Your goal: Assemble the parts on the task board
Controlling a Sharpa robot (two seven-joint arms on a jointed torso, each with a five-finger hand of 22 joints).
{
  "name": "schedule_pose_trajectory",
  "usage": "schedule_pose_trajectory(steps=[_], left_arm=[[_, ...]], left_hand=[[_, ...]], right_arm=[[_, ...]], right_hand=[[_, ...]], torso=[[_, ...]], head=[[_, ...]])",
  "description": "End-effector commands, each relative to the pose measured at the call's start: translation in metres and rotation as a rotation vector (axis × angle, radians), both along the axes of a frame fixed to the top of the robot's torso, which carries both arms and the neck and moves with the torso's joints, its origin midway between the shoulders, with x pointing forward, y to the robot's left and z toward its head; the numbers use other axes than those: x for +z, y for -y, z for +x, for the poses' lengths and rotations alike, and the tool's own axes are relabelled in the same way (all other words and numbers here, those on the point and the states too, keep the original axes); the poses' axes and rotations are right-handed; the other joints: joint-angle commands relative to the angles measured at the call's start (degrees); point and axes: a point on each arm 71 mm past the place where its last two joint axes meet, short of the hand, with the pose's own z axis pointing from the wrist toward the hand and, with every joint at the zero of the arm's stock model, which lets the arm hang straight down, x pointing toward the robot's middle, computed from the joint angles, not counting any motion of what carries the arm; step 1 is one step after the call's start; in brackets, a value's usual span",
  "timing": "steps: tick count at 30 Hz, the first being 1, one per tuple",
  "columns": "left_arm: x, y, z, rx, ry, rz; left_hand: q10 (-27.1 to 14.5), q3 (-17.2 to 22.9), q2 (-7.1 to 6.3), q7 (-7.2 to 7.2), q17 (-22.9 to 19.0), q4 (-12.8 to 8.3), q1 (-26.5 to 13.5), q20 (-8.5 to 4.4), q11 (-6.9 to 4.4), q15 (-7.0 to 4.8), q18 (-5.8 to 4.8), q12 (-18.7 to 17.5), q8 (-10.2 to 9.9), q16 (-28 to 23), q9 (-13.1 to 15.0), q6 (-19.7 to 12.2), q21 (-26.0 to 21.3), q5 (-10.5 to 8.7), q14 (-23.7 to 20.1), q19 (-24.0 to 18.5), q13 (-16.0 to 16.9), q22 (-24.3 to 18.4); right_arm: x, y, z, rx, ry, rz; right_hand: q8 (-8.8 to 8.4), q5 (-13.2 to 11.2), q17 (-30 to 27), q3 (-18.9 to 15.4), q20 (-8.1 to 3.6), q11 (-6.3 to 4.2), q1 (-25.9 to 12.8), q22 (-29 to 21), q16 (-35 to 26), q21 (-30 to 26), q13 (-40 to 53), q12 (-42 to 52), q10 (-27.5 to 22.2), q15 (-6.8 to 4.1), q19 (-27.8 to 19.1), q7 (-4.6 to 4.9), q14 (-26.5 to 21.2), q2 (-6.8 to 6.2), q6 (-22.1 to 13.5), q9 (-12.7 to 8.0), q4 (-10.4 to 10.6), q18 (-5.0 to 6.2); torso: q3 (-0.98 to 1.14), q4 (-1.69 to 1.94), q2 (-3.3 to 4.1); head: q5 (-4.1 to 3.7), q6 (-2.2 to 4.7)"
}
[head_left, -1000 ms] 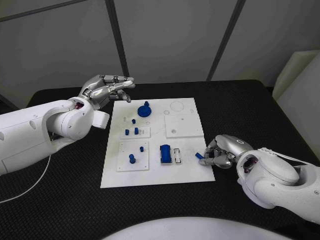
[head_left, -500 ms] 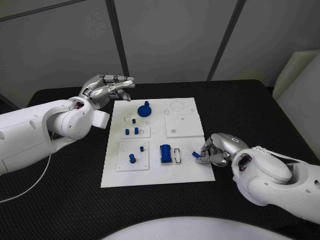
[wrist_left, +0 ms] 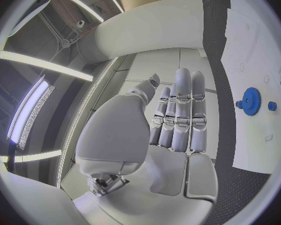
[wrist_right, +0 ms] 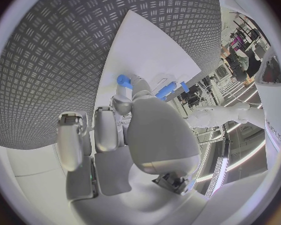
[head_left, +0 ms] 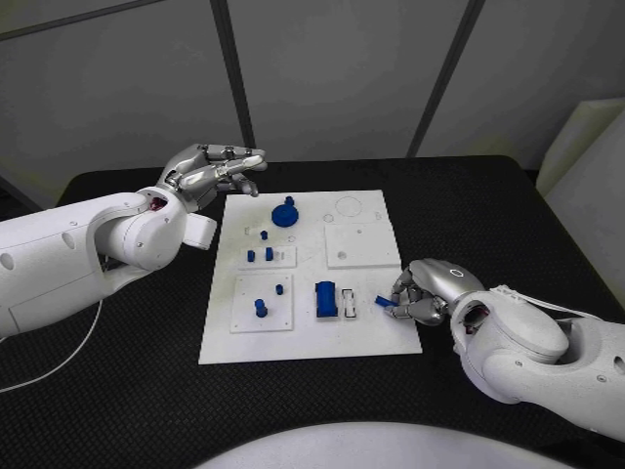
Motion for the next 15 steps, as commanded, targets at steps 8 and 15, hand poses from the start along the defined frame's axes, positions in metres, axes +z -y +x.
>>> schedule_pose_trajectory(steps=[8, 15], left_arm=[[0.0015, 0.0016, -0.0002, -0.011, 0.006, -0.01], [0.0015, 0.0018, -0.0003, -0.01, 0.006, -0.009]], left_hand=[[-0.3, -0.4, 0.52, -0.07, 0.1, -0.1, 0.1, -0.15, -0.1, 0.0, -0.72, -0.2, -0.2, -0.4, -0.1, -0.4, -0.3, -0.18, 0.1, 0.4, 0.0, -0.1], [-0.3, -0.4, 0.52, -0.07, 0.1, -0.1, 0.1, -0.15, -0.1, 0.0, -0.72, -0.2, -0.2, -0.4, -0.1, -0.4, -0.3, -0.18, 0.1, 0.4, 0.0, -0.1]], right_arm=[[0.0035, -0.0024, -0.0117, -0.062, -0.058, 0.12], [0.0069, -0.0069, -0.0146, -0.095, -0.075, 0.226]], right_hand=[[0.46, 0.7, 0.8, 1.2, -0.43, -0.46, 0.1, 15.1, 0.7, 0.2, 0.6, 1.0, 0.9, -0.4, 5.9, -0.07, 1.9, 2.0, 0.6, 0.3, -0.1, -0.86], [0.47, 0.8, 1.2, 1.1, -0.5, -0.54, -0.7, 15.1, 1.0, 0.2, 0.9, 1.5, 1.3, -0.48, 5.9, -0.14, 2.0, 2.14, 0.7, 0.3, 0.5, -0.86]], torso=[[-0.03, 0.06, -0.07], [-0.03, 0.0, -0.01]], head=[[0.0, 0.27], [0.1, 0.33]])
